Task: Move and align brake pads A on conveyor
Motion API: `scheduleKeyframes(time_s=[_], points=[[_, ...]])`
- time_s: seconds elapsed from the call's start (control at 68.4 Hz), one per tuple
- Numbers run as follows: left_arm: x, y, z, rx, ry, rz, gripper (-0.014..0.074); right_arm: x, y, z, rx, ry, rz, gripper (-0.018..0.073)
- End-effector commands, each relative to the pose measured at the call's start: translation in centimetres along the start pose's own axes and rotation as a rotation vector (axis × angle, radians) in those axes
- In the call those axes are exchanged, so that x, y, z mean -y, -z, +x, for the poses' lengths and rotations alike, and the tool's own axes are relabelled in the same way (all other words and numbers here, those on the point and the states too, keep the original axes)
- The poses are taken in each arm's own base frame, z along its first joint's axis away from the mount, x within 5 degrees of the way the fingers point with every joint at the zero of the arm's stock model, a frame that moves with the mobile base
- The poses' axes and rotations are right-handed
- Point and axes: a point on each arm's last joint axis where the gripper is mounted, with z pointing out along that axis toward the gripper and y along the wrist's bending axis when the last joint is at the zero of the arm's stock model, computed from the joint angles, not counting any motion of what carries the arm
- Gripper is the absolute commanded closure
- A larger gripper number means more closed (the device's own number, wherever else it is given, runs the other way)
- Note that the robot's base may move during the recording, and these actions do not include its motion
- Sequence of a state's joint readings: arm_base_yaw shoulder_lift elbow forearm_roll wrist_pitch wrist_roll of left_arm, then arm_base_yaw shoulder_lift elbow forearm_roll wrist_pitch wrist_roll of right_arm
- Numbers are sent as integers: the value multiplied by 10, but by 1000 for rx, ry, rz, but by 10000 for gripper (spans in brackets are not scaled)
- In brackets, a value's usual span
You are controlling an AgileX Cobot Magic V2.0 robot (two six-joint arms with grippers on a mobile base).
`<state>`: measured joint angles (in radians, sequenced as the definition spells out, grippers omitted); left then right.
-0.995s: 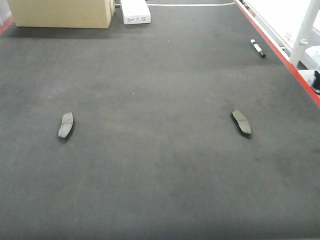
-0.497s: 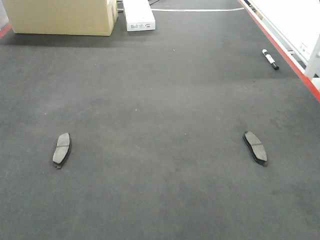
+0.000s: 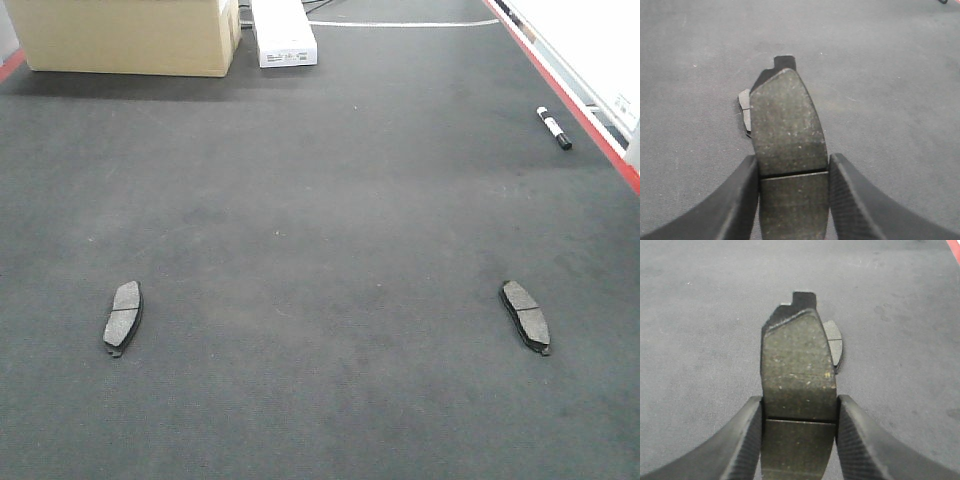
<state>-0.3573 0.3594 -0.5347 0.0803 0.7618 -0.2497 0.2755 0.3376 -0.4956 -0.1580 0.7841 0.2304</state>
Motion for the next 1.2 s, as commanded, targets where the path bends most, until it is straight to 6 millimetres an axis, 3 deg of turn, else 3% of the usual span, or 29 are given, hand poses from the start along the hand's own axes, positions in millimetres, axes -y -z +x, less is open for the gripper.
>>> scheduleKeyframes(time_s=[0.0, 1.185], points=[[3, 4, -15, 106, 4, 27, 603, -1, 5, -15, 106, 15, -5, 564], [3, 4, -15, 106, 4, 27, 603, -1, 5, -15, 106, 15, -5, 564]])
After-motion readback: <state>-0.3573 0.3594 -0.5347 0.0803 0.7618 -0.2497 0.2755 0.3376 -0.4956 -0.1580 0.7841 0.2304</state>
